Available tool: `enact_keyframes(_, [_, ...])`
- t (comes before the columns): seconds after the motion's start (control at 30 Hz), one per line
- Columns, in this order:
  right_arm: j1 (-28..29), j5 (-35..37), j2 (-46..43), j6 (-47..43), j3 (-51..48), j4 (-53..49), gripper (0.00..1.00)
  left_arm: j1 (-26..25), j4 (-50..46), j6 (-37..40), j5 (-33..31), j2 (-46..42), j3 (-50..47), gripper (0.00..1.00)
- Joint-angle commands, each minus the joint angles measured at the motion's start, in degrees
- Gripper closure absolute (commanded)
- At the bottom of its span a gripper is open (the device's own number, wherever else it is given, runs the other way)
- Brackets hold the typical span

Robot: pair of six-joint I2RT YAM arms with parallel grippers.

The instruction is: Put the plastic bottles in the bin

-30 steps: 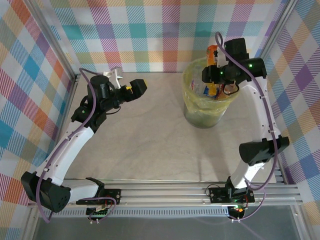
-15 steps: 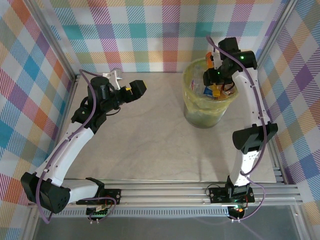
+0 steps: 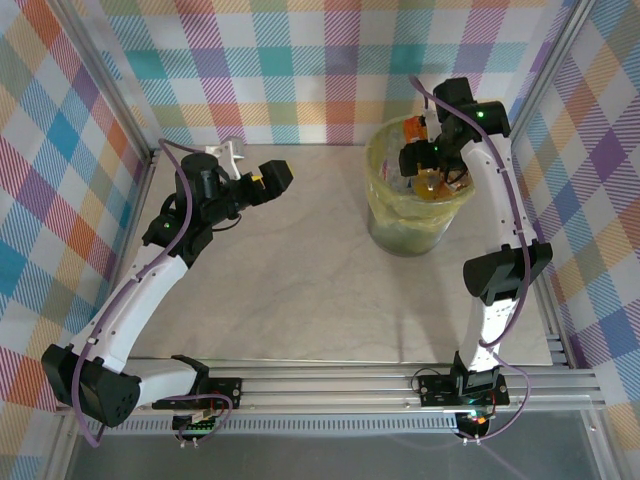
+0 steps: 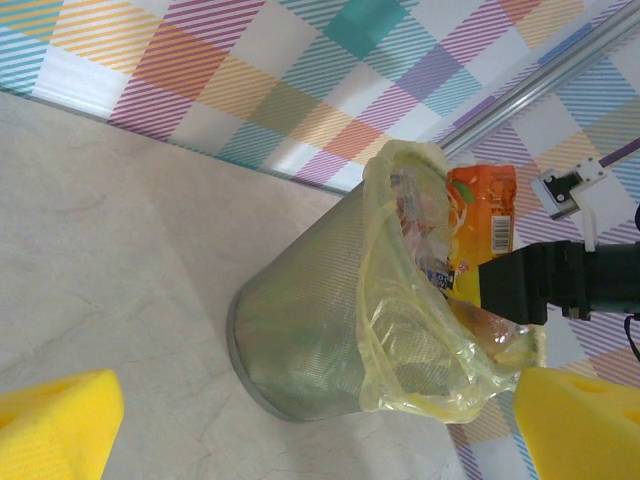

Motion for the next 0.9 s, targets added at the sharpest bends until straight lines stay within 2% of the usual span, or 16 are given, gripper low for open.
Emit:
enact_keyframes(0.0, [-0.3,1.3,-0.8,0.6,3.4,-1.4,0.01,-0.5,0.2,-0.3,-0.4,-0.3,-0.9,0.0])
enact_keyframes(0.33, [-0.3,-0.4,-0.7,4.2,6.2,5.5,0.02,-0.5,0.8,-0.9,-0.3,-0.1,-1.4,0.0])
enact_keyframes(0.43, [-0.3,-1.8,0.4,5.3,6.2,7.9,0.09,-0.5,0.7,-1.0,-0.3,-0.2,-1.5,0.0])
enact_keyframes(0.63, [-0.3,-0.7,3.7,6.2,7.6,9.2,0.32,-0.5,0.3,-0.8,-0.4,-0.4,-1.4,0.0])
enact_keyframes(0.87, [-0.3,4.3,6.8,5.8,8.4,7.7,0.42,-0.5,0.7,-1.1,-0.3,0.0,-1.7,0.0])
